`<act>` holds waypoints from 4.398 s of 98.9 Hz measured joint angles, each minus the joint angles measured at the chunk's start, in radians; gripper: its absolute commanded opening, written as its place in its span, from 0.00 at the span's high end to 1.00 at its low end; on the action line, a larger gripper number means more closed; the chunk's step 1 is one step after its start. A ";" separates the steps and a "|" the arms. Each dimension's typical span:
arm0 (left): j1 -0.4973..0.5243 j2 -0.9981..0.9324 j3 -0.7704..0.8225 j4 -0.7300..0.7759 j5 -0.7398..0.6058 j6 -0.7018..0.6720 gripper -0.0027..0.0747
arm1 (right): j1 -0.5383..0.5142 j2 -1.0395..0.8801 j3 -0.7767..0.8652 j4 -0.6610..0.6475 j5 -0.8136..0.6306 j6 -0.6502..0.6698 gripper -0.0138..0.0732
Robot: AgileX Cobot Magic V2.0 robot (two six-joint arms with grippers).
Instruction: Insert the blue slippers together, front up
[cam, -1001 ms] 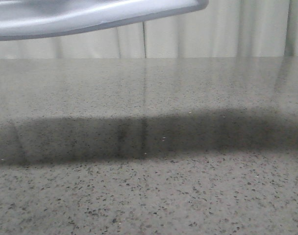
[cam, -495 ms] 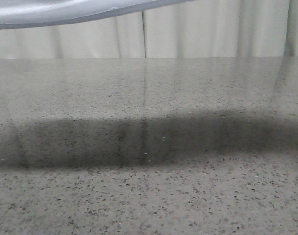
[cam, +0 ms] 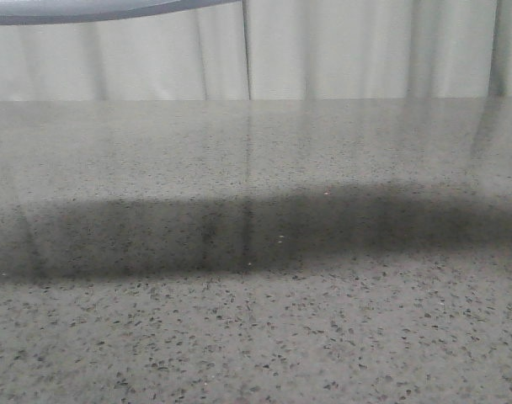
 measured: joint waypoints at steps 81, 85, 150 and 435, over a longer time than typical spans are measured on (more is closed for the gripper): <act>0.000 0.000 0.000 -0.055 0.024 0.030 0.94 | 0.017 0.218 0.000 0.312 0.055 -0.405 0.96; 0.000 0.000 0.000 -0.055 0.024 0.030 0.94 | 0.017 0.228 0.000 0.330 0.065 -0.428 0.96; 0.000 0.000 0.000 -0.047 0.001 0.047 0.94 | 0.043 0.408 -0.002 0.529 0.161 -0.692 0.96; 0.000 0.648 -0.008 -0.361 0.140 0.739 0.89 | -0.056 -0.079 0.009 0.353 -0.092 -0.976 0.56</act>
